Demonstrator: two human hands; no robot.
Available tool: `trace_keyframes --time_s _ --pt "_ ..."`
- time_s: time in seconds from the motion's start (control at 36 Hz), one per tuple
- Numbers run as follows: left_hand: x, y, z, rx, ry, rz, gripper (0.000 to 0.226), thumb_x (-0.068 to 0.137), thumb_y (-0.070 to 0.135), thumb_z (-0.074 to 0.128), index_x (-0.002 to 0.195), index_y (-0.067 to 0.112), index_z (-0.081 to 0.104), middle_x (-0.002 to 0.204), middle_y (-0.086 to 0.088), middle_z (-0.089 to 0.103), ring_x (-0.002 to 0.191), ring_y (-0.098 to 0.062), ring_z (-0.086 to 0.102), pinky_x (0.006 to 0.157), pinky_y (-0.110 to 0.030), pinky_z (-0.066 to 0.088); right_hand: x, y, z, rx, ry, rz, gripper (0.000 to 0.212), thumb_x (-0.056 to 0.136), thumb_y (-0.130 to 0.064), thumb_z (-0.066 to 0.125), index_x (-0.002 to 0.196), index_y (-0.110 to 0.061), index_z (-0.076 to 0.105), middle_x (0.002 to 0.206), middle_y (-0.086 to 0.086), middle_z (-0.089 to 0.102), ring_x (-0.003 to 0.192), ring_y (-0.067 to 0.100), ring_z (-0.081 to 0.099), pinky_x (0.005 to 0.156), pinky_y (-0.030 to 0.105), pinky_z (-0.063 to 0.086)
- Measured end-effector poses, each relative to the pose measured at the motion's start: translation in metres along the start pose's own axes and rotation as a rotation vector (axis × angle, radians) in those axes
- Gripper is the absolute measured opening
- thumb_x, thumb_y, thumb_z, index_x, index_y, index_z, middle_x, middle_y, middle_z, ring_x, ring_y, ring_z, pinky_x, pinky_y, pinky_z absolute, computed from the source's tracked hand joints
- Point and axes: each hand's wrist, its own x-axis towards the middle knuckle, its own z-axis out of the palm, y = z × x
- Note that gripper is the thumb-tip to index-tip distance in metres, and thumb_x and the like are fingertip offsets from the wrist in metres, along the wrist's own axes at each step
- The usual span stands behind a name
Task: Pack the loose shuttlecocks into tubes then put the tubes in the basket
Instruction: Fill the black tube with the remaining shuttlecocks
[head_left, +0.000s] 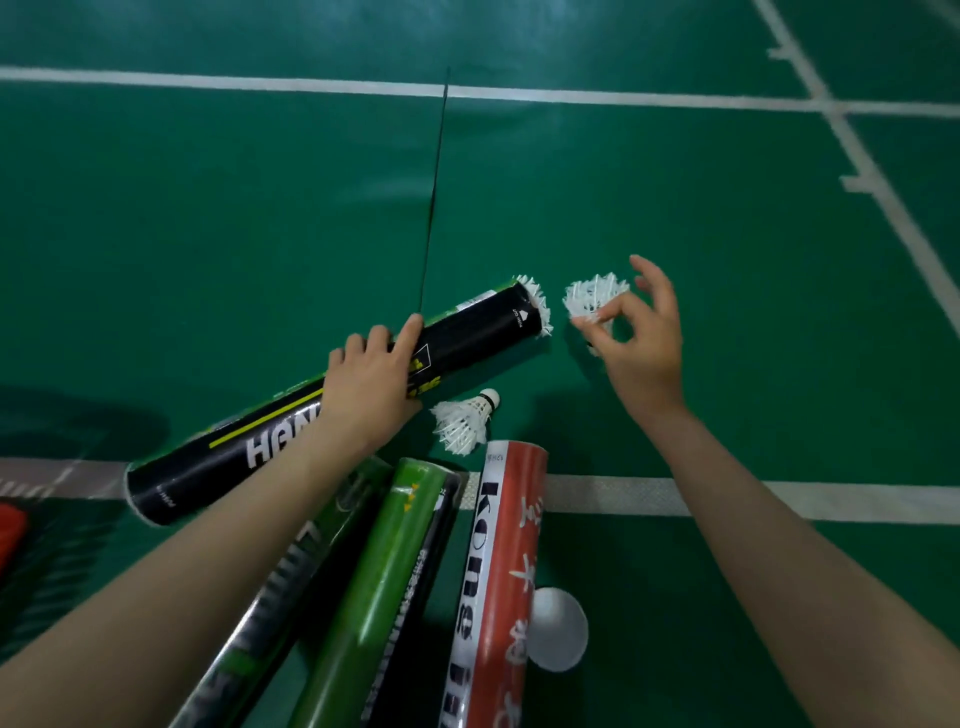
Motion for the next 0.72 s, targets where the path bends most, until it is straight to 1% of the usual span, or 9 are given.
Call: trace_keyframes --time_s 0.06,0.11,0.14,0.22,0.31,0.39,0.53,0.61,0.72 --pt "-0.016 -0.004 -0.008 0.017 0.025 0.009 0.094 0.083 0.038 0.069 0.15 0.023 0.005 0.137 -0.012 0.04 0.122 -0.034 0.041 0.102 -0.043 0.034 -0.008 -0.015 -0.004 0.034 0.039 -0.067 0.023 0.08 -0.023 0.074 0.069 -0.018 0.054 0.13 -0.014 0.042 0.125 0.016 0.042 0.105 0.034 0.036" --pt "-0.033 -0.007 -0.013 0.031 0.044 0.022 0.093 0.084 0.039 0.067 0.151 0.024 0.004 0.138 -0.01 0.039 0.123 -0.032 0.04 0.102 -0.042 0.033 -0.016 -0.028 -0.006 0.073 0.083 -0.117 0.022 0.08 -0.029 0.073 0.07 -0.023 0.055 0.113 -0.021 0.045 0.113 0.019 0.048 0.092 0.05 0.047" --pt "-0.04 -0.008 -0.015 0.037 0.053 0.031 0.093 0.084 0.039 0.066 0.151 0.024 0.003 0.138 -0.009 0.039 0.123 -0.032 0.04 0.102 -0.041 0.033 -0.019 -0.034 -0.007 0.071 0.106 -0.14 0.021 0.08 -0.029 0.073 0.071 -0.023 0.055 0.104 -0.018 0.046 0.106 0.021 0.049 0.086 0.05 0.049" --pt "-0.061 -0.008 -0.016 0.031 0.079 0.049 0.094 0.085 0.039 0.066 0.151 0.024 0.002 0.138 -0.008 0.039 0.123 -0.03 0.04 0.102 -0.04 0.033 -0.025 -0.049 -0.007 0.08 0.176 -0.135 0.02 0.082 -0.025 0.072 0.074 -0.022 0.054 0.087 -0.01 0.043 0.091 0.023 0.05 0.083 0.032 0.043" --pt "-0.077 -0.007 -0.015 -0.012 0.091 0.045 0.094 0.084 0.04 0.067 0.151 0.024 0.004 0.137 -0.007 0.04 0.122 -0.03 0.041 0.101 -0.039 0.033 -0.029 -0.059 -0.005 0.265 0.247 0.075 0.021 0.086 -0.024 0.069 0.073 -0.026 0.053 0.086 -0.004 0.044 0.079 0.007 0.048 0.078 0.019 0.039" --pt "-0.091 -0.008 -0.015 -0.065 0.1 0.021 0.093 0.082 0.041 0.068 0.151 0.024 0.008 0.135 -0.007 0.042 0.118 -0.03 0.043 0.099 -0.039 0.034 -0.033 -0.065 0.0 0.421 0.303 0.26 0.023 0.09 -0.023 0.065 0.071 -0.026 0.05 0.08 0.0 0.044 0.067 0.003 0.038 0.068 0.02 0.035" --pt "-0.108 -0.003 -0.011 -0.109 0.109 0.026 0.092 0.083 0.047 0.065 0.151 0.025 0.007 0.136 -0.005 0.041 0.12 -0.028 0.043 0.101 -0.039 0.034 -0.053 -0.072 0.009 0.501 0.073 0.313 0.015 0.096 -0.019 0.056 0.081 -0.018 0.052 0.072 -0.006 0.043 0.056 -0.001 0.04 0.059 0.016 0.036" --pt "-0.111 -0.001 -0.008 -0.118 0.118 0.03 0.089 0.085 0.048 0.062 0.151 0.026 0.006 0.137 -0.005 0.041 0.12 -0.027 0.042 0.102 -0.038 0.034 -0.064 -0.077 0.012 0.419 -0.08 0.231 0.008 0.099 -0.019 0.047 0.098 -0.016 0.054 0.086 -0.005 0.049 0.069 -0.004 0.046 0.07 0.015 0.04" --pt "-0.113 -0.004 -0.007 -0.124 0.12 0.016 0.091 0.084 0.049 0.063 0.151 0.027 0.006 0.138 -0.004 0.041 0.122 -0.027 0.042 0.103 -0.039 0.033 -0.067 -0.082 0.009 0.297 -0.171 0.193 0.022 0.102 -0.027 0.037 0.108 -0.02 0.057 0.117 -0.005 0.043 0.115 0.01 0.042 0.101 0.025 0.032"
